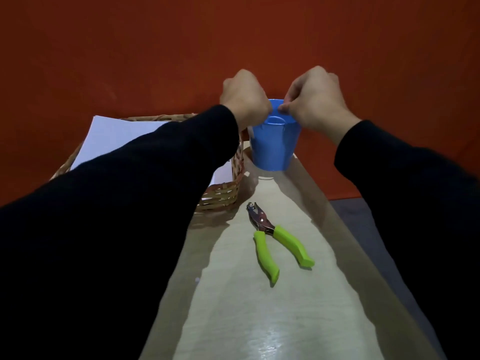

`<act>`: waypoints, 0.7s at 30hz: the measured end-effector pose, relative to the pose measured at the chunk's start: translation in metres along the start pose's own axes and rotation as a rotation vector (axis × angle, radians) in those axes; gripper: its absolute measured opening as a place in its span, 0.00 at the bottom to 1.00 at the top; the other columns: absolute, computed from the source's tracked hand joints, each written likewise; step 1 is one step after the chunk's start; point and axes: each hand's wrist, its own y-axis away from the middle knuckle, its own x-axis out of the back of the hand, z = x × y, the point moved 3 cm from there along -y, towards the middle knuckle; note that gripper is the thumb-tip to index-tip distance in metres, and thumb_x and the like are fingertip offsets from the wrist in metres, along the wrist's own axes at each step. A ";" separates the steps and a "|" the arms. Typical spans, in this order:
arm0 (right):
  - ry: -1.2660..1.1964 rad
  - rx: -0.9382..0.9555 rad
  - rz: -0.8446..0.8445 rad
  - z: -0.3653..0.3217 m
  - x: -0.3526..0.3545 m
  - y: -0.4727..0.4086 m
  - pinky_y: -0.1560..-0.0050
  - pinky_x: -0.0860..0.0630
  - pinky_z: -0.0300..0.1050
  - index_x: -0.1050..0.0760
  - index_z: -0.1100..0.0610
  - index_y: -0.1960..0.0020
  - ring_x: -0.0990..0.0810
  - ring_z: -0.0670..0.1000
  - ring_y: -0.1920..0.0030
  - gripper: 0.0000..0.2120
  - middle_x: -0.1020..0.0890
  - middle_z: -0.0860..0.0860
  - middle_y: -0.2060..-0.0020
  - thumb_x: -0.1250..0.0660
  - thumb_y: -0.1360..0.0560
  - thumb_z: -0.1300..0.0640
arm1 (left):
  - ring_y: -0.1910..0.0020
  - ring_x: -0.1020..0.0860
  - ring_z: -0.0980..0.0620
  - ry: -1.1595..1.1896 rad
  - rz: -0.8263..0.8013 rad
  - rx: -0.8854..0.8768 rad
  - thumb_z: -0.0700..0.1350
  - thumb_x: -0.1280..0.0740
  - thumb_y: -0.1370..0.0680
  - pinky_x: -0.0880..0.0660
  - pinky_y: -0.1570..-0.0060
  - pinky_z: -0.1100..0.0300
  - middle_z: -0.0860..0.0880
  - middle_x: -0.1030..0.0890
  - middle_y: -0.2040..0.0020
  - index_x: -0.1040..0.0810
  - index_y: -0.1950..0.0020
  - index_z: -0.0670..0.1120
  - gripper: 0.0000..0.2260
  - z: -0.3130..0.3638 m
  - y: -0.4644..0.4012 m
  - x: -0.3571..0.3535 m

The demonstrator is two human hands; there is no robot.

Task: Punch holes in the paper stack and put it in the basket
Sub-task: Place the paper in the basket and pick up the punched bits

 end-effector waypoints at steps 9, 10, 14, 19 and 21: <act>-0.092 0.399 0.313 -0.032 0.011 0.062 0.58 0.25 0.48 0.19 0.54 0.55 0.23 0.49 0.61 0.06 0.18 0.50 0.61 0.29 0.27 0.51 | 0.67 0.26 0.63 -0.001 0.259 -0.236 0.52 0.27 0.25 0.34 0.69 0.70 0.59 0.23 0.67 0.16 0.56 0.50 0.06 0.001 0.058 0.055; -0.106 0.504 0.328 -0.038 0.012 0.081 0.60 0.28 0.47 0.18 0.56 0.55 0.24 0.49 0.62 0.07 0.19 0.51 0.62 0.30 0.26 0.52 | 0.69 0.27 0.61 -0.022 0.277 -0.309 0.50 0.29 0.24 0.35 0.69 0.69 0.59 0.24 0.69 0.15 0.56 0.50 0.06 -0.002 0.075 0.068; -0.146 0.888 -0.078 -0.058 -0.014 0.180 0.63 0.32 0.42 0.16 0.58 0.57 0.28 0.46 0.65 0.02 0.20 0.52 0.64 0.26 0.26 0.60 | 0.70 0.27 0.61 -0.085 0.203 -0.553 0.47 0.31 0.24 0.36 0.66 0.72 0.62 0.25 0.70 0.13 0.54 0.51 0.06 -0.032 0.167 0.120; 0.046 0.859 -0.538 -0.042 -0.057 0.241 0.59 0.27 0.46 0.17 0.54 0.56 0.21 0.50 0.59 0.13 0.21 0.50 0.58 0.37 0.22 0.49 | 0.60 0.20 0.59 -0.204 -0.010 -0.421 0.49 0.28 0.23 0.23 0.60 0.59 0.59 0.16 0.59 0.12 0.51 0.52 0.05 -0.112 0.261 0.145; 0.019 0.799 -0.539 -0.040 -0.059 0.243 0.56 0.29 0.44 0.17 0.54 0.57 0.21 0.49 0.59 0.14 0.21 0.49 0.60 0.36 0.21 0.47 | 0.56 0.20 0.59 -0.247 -0.035 -0.317 0.50 0.26 0.23 0.22 0.57 0.57 0.60 0.16 0.56 0.12 0.49 0.54 0.04 -0.141 0.282 0.149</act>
